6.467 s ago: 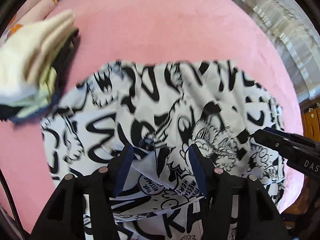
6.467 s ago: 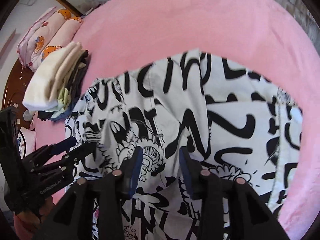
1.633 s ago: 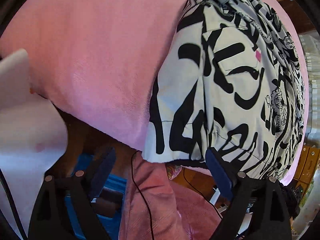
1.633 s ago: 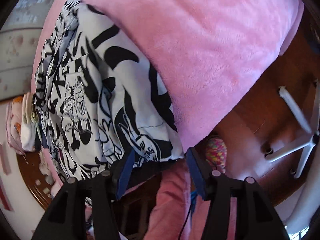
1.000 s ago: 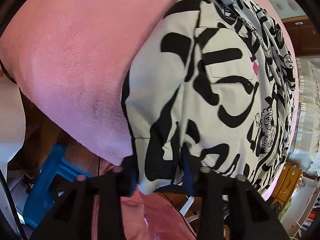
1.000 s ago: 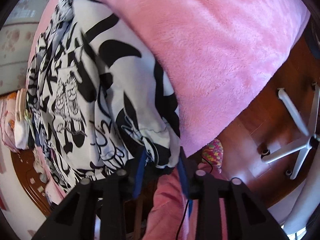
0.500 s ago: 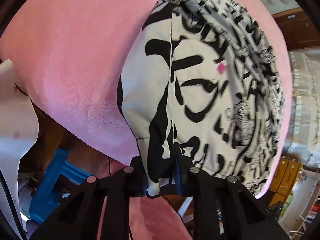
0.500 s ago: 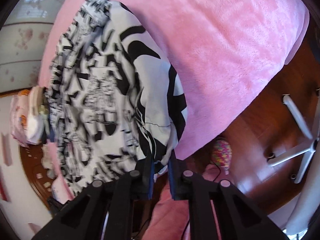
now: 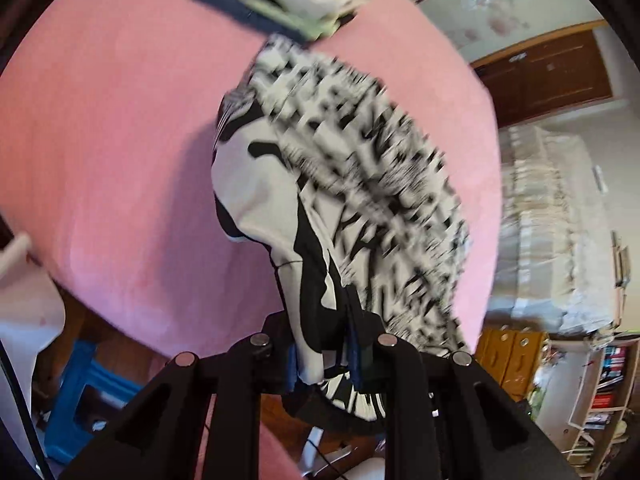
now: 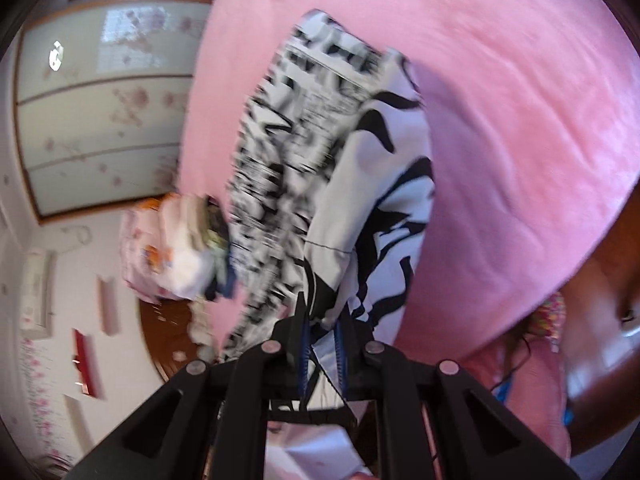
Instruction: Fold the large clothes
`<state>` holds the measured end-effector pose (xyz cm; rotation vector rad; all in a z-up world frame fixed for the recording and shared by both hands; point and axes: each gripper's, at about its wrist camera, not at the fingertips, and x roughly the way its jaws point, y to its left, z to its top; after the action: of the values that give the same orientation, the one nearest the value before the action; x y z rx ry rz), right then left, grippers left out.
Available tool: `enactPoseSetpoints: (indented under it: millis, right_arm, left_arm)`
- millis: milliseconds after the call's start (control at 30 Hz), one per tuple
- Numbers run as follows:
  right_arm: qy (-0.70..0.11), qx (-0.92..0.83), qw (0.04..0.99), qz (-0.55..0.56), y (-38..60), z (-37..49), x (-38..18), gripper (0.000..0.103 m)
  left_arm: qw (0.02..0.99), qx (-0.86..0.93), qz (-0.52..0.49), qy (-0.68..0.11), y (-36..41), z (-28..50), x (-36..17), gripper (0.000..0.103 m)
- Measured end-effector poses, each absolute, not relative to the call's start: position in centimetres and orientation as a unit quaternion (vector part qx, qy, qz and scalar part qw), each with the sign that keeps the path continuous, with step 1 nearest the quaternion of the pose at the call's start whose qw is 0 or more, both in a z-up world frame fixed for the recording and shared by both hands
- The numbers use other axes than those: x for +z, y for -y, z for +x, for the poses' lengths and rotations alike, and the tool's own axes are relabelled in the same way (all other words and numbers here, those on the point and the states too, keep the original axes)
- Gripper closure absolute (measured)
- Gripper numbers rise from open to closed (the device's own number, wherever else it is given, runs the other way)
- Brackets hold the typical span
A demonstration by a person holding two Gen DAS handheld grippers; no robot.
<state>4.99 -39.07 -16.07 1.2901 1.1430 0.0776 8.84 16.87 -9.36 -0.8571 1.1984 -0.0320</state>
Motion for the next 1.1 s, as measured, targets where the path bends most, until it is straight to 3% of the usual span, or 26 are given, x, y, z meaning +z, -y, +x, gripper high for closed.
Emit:
enactPoseSetpoints:
  millis: [200, 567, 833, 1100]
  right_arm:
    - [-0.448, 0.036, 0.681, 0.579, 41.2, 9.7, -11.1, 0.094]
    - [-0.390, 0.005, 0.738, 0.550, 42.1, 19.9, -6.9, 0.095]
    - [-0.368, 0.015, 0.753, 0.545, 42.2, 28.3, -9.6, 0.095]
    - [-0.397, 0.008, 0.762, 0.511, 41.1, 37.6, -15.3, 0.095]
  left_arm:
    - [0.756, -0.027, -0.404, -0.514, -19.2, 13.1, -5.0, 0.087]
    - [0.760, -0.060, -0.419, -0.493, -20.7, 24.7, -3.6, 0.087]
    - [0.794, -0.032, -0.390, -0.465, -19.1, 32.9, -5.8, 0.087]
    - [0.796, 0.033, -0.376, -0.474, -18.5, 40.8, -12.8, 0.086]
